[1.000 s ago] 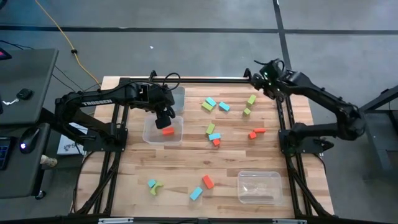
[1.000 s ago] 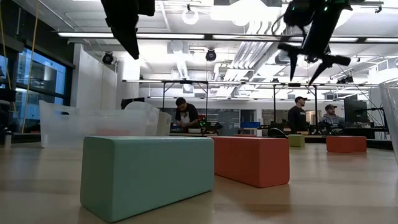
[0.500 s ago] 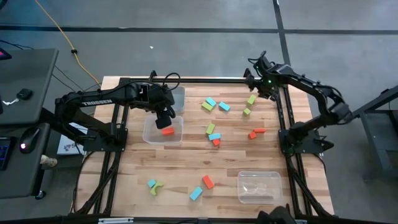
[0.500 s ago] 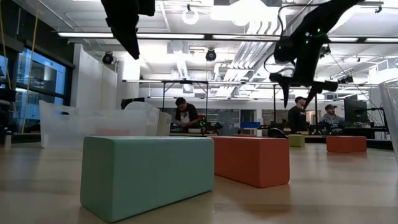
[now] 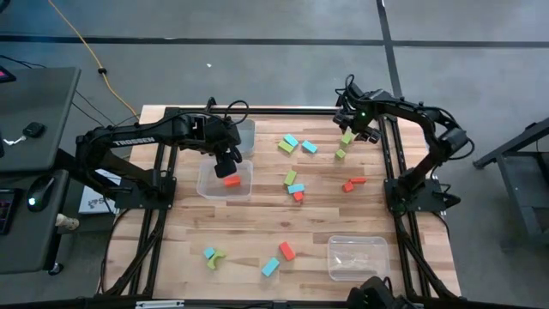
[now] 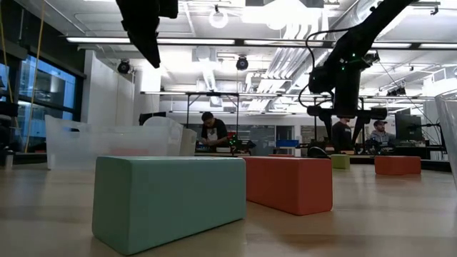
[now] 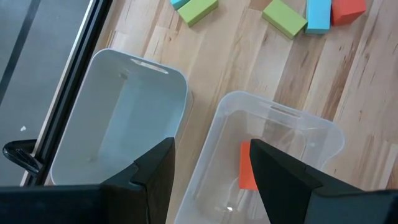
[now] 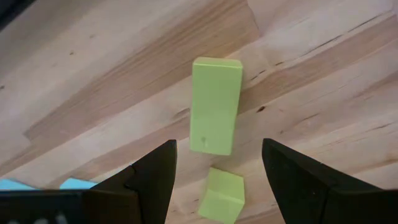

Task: Sort & place blocks by color
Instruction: Put the green block into the bottom transparent bin

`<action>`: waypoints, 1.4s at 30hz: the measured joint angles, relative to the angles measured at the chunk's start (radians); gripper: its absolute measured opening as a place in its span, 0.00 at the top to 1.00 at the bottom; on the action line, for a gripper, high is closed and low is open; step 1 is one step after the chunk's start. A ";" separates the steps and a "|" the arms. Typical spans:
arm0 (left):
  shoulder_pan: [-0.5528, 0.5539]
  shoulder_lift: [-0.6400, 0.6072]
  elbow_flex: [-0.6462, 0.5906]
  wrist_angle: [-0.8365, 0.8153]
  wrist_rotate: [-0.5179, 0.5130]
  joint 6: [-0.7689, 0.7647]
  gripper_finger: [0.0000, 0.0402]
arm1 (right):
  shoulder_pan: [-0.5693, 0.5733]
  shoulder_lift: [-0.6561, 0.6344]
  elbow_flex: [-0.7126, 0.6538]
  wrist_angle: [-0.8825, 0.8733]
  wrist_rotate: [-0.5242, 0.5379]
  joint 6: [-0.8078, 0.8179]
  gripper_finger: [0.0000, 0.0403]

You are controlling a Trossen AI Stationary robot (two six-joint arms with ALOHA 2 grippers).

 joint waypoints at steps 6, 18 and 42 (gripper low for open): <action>0.000 0.000 0.000 0.000 0.000 0.000 0.54 | 0.000 0.033 0.000 0.014 0.028 0.000 0.44; 0.000 0.000 0.000 0.038 0.000 0.000 0.54 | 0.000 0.055 0.000 0.064 0.045 -0.002 0.44; 0.000 0.000 0.000 0.051 0.000 0.000 0.54 | 0.001 0.119 0.000 0.094 0.072 -0.008 0.44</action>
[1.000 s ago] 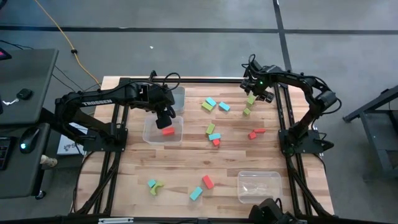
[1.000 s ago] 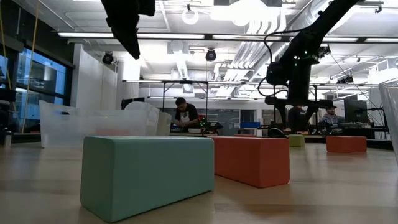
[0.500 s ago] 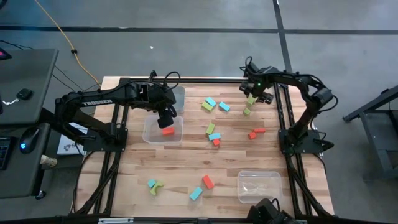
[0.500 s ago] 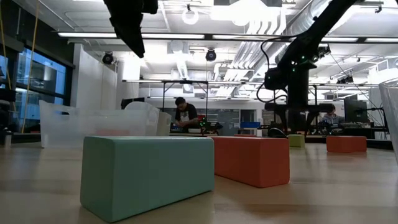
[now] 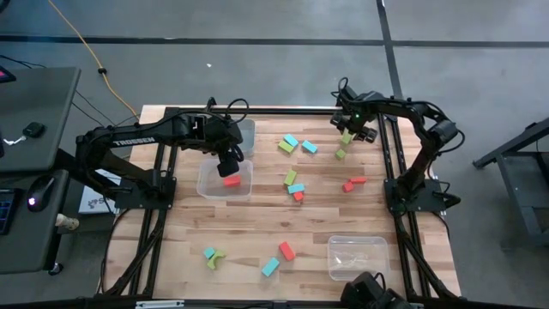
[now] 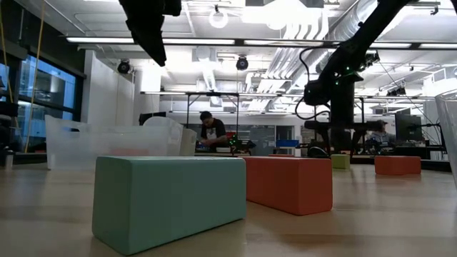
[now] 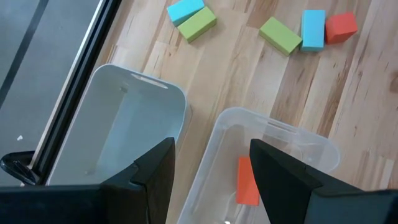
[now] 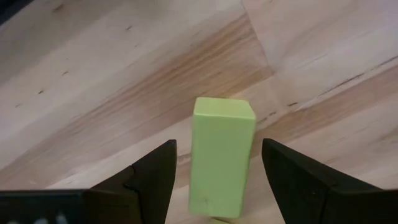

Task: Sort & place blocks by color
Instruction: Put the green block into the bottom transparent bin

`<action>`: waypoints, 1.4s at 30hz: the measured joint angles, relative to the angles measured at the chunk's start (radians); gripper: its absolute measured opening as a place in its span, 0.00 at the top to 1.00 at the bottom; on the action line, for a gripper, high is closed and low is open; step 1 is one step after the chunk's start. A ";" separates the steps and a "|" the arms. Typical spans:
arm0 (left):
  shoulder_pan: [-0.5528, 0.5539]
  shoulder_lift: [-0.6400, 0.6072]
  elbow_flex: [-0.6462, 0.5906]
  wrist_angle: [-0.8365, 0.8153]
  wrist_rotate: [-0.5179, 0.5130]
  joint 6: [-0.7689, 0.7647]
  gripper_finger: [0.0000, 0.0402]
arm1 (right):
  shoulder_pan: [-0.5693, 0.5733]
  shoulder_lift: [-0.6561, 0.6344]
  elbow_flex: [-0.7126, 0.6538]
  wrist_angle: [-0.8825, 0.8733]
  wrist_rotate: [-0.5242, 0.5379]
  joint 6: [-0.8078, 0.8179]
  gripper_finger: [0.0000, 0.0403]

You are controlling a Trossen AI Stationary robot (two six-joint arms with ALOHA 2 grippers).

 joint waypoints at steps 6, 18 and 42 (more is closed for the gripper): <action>0.000 0.000 0.000 0.001 0.000 0.000 0.54 | 0.007 0.016 0.000 0.003 -0.007 -0.018 0.44; 0.000 0.000 0.000 0.001 0.000 0.000 0.54 | 0.007 0.016 0.002 0.003 0.002 -0.050 0.73; 0.000 0.000 0.000 0.001 0.000 0.000 0.54 | 0.187 -0.274 0.000 -0.076 -0.100 -0.350 0.73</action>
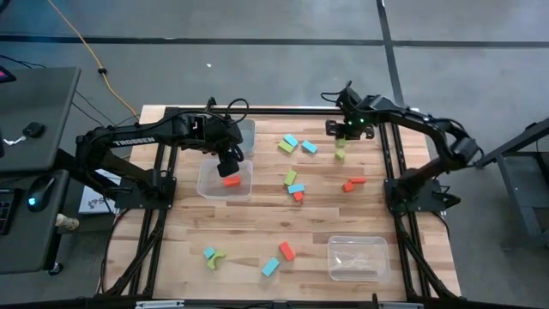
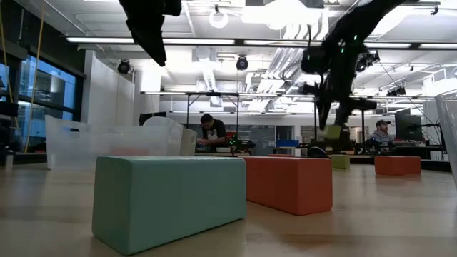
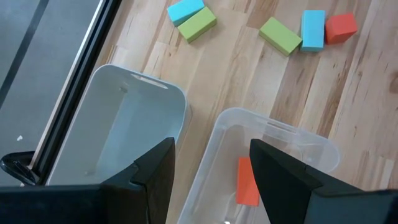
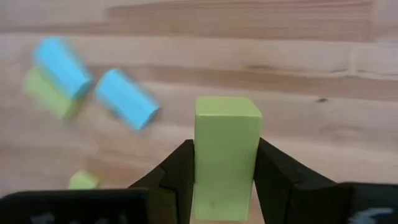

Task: Sort & place blocks by color
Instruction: Put the green block into the bottom transparent bin

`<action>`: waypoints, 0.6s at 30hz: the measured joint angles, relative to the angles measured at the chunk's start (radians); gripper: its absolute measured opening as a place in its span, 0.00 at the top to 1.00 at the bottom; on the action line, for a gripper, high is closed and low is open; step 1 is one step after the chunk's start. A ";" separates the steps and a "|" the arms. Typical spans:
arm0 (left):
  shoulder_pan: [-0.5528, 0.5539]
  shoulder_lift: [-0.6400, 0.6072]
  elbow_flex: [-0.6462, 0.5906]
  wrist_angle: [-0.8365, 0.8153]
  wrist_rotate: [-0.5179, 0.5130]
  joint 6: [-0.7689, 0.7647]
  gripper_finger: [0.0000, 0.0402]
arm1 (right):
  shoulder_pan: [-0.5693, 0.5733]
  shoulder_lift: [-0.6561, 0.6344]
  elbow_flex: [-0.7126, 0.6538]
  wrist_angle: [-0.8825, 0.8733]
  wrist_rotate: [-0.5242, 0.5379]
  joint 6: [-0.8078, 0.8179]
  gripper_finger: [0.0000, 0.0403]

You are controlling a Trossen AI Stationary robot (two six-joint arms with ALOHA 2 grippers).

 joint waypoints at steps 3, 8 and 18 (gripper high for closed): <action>0.000 0.000 0.000 0.000 0.000 0.000 0.54 | 0.062 -0.080 0.000 -0.002 0.001 0.034 0.73; 0.000 0.000 0.000 0.000 0.000 0.000 0.54 | 0.184 -0.196 0.000 -0.002 0.024 0.119 0.73; 0.000 0.000 0.000 0.000 0.001 0.000 0.54 | 0.503 -0.314 0.000 -0.001 0.024 0.330 0.73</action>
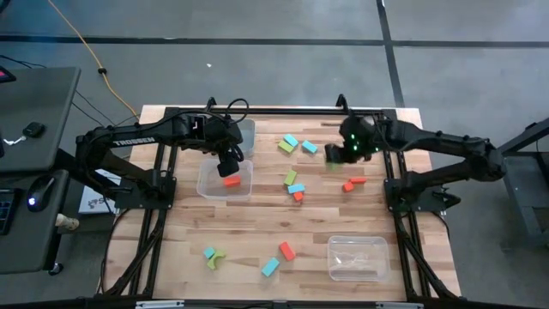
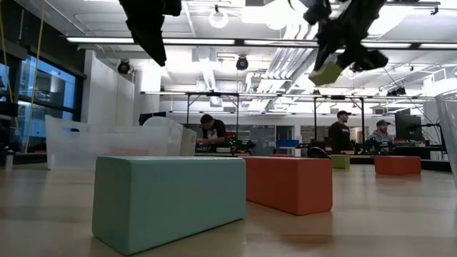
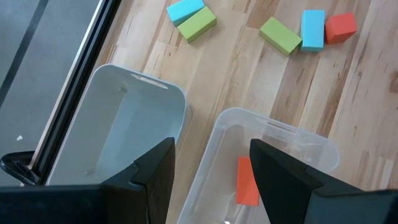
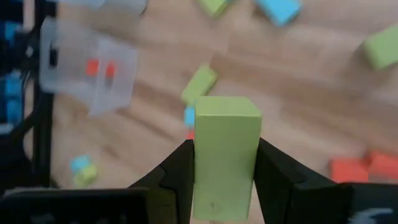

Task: Sort & place blocks by color
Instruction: Put the green block into the bottom transparent bin

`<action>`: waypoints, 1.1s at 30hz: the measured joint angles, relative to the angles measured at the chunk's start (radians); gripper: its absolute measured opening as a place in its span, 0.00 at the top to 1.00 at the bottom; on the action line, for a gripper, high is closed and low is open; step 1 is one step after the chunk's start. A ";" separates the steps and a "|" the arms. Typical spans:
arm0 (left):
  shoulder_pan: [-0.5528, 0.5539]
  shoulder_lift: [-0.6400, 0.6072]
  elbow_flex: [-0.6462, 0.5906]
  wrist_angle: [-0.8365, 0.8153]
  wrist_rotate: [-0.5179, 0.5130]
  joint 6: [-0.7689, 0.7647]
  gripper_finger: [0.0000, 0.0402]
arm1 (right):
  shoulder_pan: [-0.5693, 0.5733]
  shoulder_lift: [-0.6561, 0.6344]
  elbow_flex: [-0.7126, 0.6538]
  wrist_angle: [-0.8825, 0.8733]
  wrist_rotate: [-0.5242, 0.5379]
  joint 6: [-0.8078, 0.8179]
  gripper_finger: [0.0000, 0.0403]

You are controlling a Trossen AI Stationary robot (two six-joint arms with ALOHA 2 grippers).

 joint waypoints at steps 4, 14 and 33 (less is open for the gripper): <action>0.000 0.000 0.000 0.000 0.000 -0.003 0.54 | 0.139 -0.003 0.000 -0.001 0.000 0.079 0.73; 0.000 0.000 0.000 0.000 0.001 -0.030 0.54 | 0.444 0.000 0.000 0.003 0.018 0.238 0.73; 0.000 0.000 0.000 0.000 0.051 -0.364 0.54 | 0.897 0.108 0.000 -0.002 0.162 0.387 0.73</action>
